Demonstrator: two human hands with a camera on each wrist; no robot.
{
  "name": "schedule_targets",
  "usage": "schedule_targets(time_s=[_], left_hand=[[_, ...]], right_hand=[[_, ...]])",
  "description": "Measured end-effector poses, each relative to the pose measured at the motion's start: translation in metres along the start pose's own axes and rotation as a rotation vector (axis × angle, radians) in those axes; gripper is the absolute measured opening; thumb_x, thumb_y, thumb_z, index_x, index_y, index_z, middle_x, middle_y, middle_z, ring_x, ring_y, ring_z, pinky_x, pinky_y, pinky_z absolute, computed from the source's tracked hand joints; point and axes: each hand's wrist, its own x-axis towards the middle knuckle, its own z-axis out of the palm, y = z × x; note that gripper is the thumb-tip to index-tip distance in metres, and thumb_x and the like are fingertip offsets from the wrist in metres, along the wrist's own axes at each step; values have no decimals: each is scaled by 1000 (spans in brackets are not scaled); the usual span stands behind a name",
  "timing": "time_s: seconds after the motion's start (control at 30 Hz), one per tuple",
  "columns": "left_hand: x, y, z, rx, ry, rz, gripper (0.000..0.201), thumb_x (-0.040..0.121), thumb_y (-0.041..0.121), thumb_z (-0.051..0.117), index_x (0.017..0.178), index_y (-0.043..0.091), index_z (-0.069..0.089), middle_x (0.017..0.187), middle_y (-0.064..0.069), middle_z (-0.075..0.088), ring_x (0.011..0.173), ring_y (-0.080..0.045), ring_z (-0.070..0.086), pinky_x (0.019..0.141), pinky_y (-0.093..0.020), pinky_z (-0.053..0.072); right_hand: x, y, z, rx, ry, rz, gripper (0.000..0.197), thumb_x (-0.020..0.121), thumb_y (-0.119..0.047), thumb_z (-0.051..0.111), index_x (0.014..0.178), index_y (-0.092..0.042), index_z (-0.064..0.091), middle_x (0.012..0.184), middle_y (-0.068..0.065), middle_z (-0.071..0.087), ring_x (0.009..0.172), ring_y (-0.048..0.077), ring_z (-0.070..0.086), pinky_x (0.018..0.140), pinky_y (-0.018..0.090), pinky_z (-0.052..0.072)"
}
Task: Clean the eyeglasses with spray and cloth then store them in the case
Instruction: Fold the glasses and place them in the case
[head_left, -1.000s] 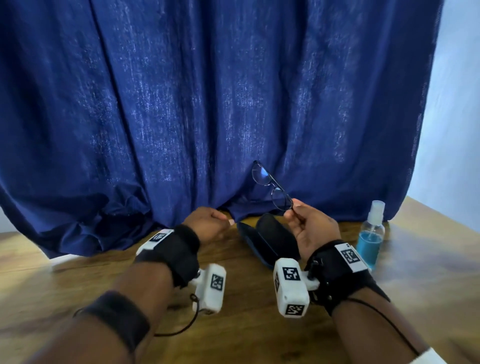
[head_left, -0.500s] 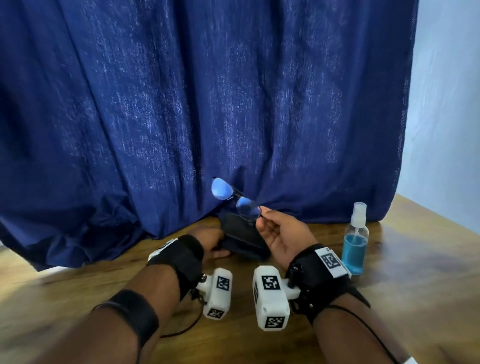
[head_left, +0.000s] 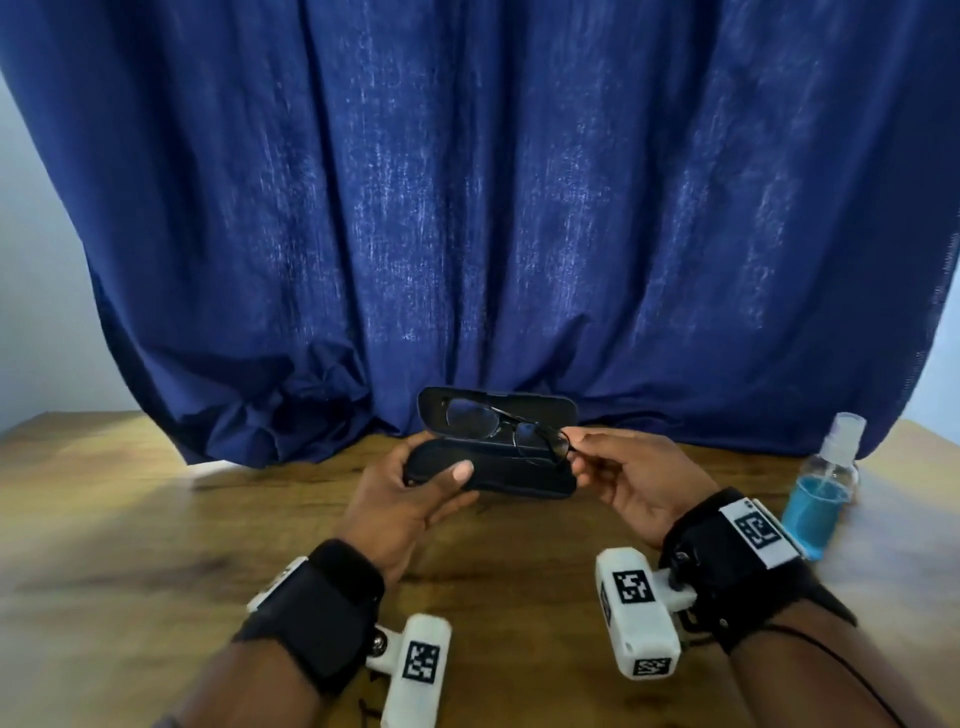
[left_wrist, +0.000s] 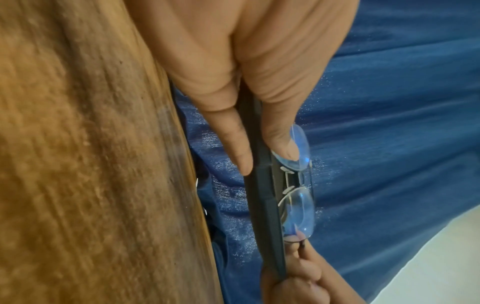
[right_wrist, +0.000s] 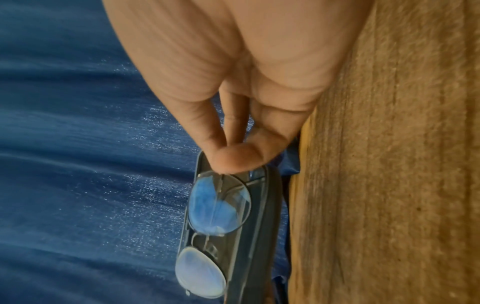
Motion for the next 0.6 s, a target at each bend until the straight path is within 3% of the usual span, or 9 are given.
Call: schedule_targets(time_s=[0.07, 0.17, 0.37, 0.5, 0.6], left_hand=[[-1, 2, 0, 10, -36, 11, 62, 72, 6, 76, 131, 6, 58, 124, -18, 73, 110, -29, 74, 84, -33, 64], [-1, 3, -1, 25, -63, 28, 68, 71, 5, 77, 135, 15, 54, 125, -13, 73, 109, -28, 75, 82, -34, 64], [-2, 2, -3, 35, -99, 76, 84, 70, 3, 79, 144, 25, 47, 134, -12, 67, 116, -28, 72, 86, -42, 63], [-2, 4, -3, 51, -102, 113, 85, 70, 5, 80, 145, 27, 47, 138, -10, 65, 117, -26, 72, 84, -38, 63], [-3, 4, -4, 54, -126, 118, 88, 69, 5, 81, 146, 30, 45, 138, -10, 64, 116, -25, 72, 83, -37, 63]], right_hand=[[1, 2, -1, -124, 10, 26, 9, 90, -6, 68, 96, -2, 72, 72, 6, 65, 50, 9, 54, 41, 19, 43], [4, 5, -4, -227, 42, 38, 18, 87, -12, 73, 102, -2, 72, 75, 6, 69, 46, 7, 47, 38, 18, 34], [4, 9, -3, -336, 76, -19, 20, 84, -17, 77, 99, -4, 74, 82, 9, 75, 43, 7, 42, 39, 20, 31], [4, 7, -2, -258, 34, 8, 37, 70, -23, 80, 100, -1, 72, 74, 7, 73, 38, 5, 39, 35, 18, 27], [4, 4, -3, -275, 38, 35, 29, 78, -18, 78, 101, -1, 71, 68, 6, 71, 38, 6, 39, 35, 17, 27]])
